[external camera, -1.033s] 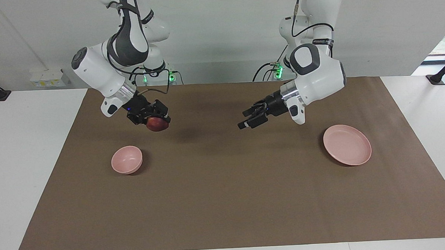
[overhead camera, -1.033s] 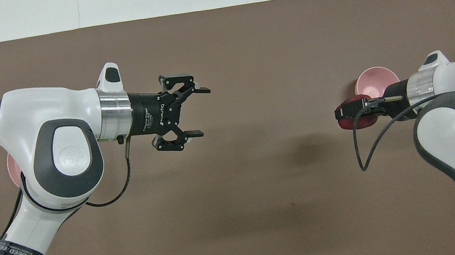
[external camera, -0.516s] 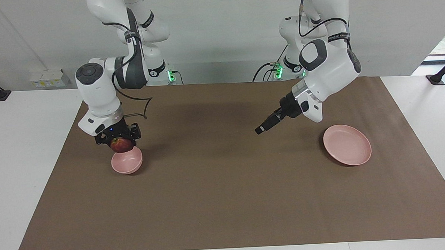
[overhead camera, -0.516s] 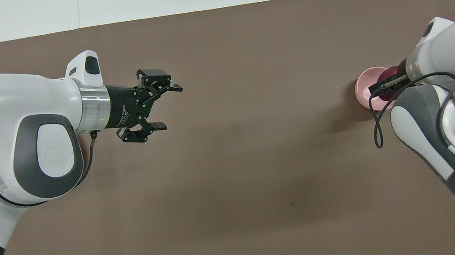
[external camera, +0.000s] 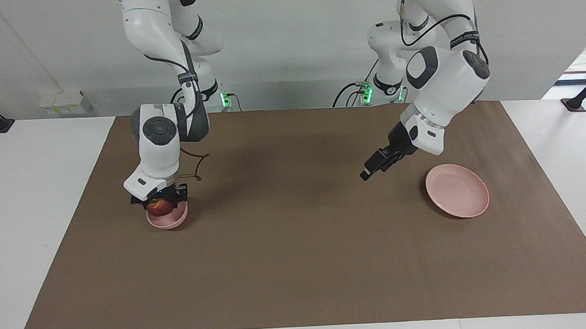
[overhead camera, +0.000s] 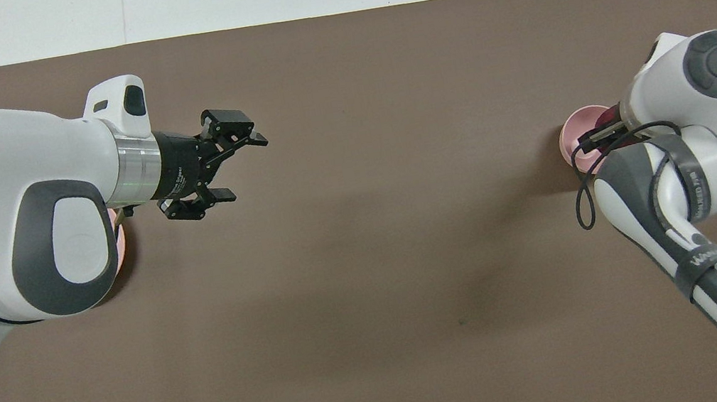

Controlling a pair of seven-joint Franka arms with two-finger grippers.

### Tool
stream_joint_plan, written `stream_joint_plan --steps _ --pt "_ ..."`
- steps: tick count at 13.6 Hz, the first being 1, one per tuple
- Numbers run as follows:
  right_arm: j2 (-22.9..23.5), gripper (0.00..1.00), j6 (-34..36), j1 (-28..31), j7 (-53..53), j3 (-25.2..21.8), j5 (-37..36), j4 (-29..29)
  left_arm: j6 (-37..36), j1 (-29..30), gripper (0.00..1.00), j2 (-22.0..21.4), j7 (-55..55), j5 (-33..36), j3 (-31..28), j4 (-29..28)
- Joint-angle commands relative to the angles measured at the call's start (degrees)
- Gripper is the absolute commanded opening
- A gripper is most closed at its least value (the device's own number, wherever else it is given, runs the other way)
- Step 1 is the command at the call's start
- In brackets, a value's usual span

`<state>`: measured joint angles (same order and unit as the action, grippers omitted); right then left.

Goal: Move apple from plate to bowl
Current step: 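Carry the apple to the pink cup while the left gripper withdraws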

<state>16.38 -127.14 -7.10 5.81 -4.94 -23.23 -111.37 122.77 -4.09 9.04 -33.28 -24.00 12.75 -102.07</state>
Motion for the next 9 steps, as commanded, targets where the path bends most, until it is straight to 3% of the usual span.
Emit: stream_joint_plan --steps 1,7,9 --pt "0.1 0.0 -0.1 0.2 2.7 0.5 -1.5 1.0 -3.5 -0.1 1.0 -0.5 6.1 6.0 -2.3 1.5" --pt "1.2 0.01 -0.8 0.4 2.8 0.5 -1.3 0.2 -8.9 0.0 1.0 -2.0 22.4 14.9 -6.2 3.2" --pt "1.5 0.2 -1.0 0.6 2.8 0.5 -1.3 -0.2 -10.4 0.0 1.0 -3.1 28.5 18.8 -7.3 3.4"
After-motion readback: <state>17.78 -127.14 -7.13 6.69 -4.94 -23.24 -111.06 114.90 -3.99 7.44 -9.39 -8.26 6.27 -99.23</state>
